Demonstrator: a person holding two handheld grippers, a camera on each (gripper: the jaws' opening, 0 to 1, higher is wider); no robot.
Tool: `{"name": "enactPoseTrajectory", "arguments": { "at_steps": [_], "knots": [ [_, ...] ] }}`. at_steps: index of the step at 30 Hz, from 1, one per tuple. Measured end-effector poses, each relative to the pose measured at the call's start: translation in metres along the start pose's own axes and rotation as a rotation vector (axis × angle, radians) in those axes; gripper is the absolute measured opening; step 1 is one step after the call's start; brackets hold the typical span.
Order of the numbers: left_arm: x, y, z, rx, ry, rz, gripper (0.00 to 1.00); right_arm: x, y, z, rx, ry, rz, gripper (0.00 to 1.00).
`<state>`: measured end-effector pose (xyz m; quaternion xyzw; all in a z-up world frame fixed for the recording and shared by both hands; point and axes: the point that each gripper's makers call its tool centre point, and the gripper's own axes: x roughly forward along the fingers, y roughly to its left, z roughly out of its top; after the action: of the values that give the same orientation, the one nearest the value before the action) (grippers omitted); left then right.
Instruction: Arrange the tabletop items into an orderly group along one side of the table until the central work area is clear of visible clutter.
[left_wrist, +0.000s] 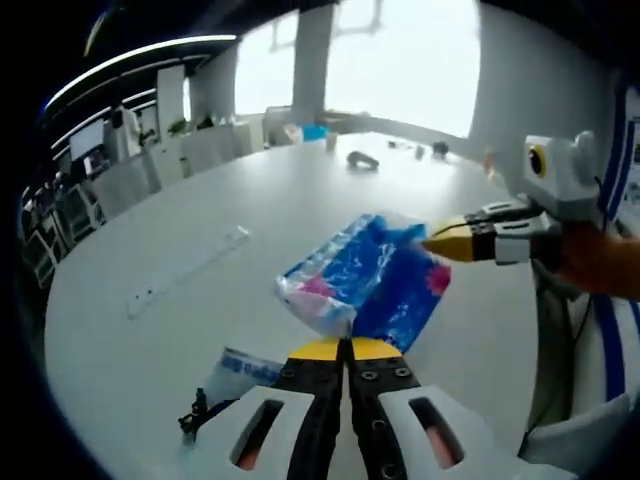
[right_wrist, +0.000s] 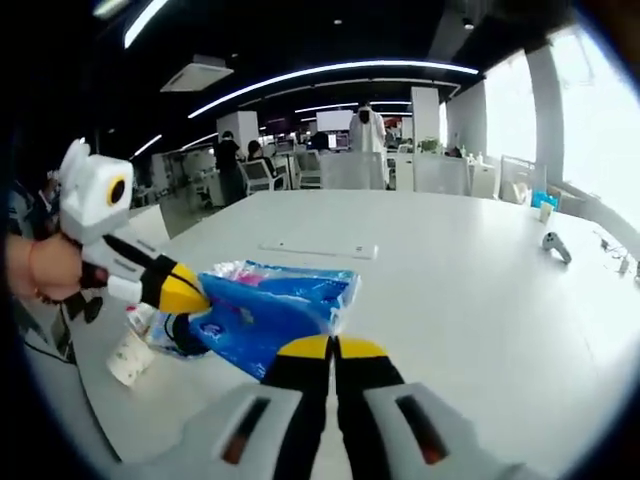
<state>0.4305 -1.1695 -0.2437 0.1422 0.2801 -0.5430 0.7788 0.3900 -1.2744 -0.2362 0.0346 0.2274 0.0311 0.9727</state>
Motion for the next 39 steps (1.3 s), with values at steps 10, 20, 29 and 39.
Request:
{"name": "enactPoseTrajectory", "arguments": {
  "at_steps": [10,20,29,39],
  "knots": [
    [0.02,0.007,0.039,0.034,-0.032,-0.02,0.0,0.005,-0.018,0.022,-0.008,-0.029,-0.035,0.0],
    [0.04,0.015,0.05,0.022,-0.035,-0.035,0.0,0.015,-0.04,0.032,-0.005,-0.036,-0.066,0.0],
    [0.072,0.018,0.029,-0.019,0.026,-0.052,0.0,0.037,-0.059,0.011,-0.003,0.03,-0.077,0.0],
    [0.105,0.001,-0.008,-0.015,0.123,-0.088,0.0,0.038,-0.076,-0.036,0.018,0.127,-0.077,0.0]
  ]
}}
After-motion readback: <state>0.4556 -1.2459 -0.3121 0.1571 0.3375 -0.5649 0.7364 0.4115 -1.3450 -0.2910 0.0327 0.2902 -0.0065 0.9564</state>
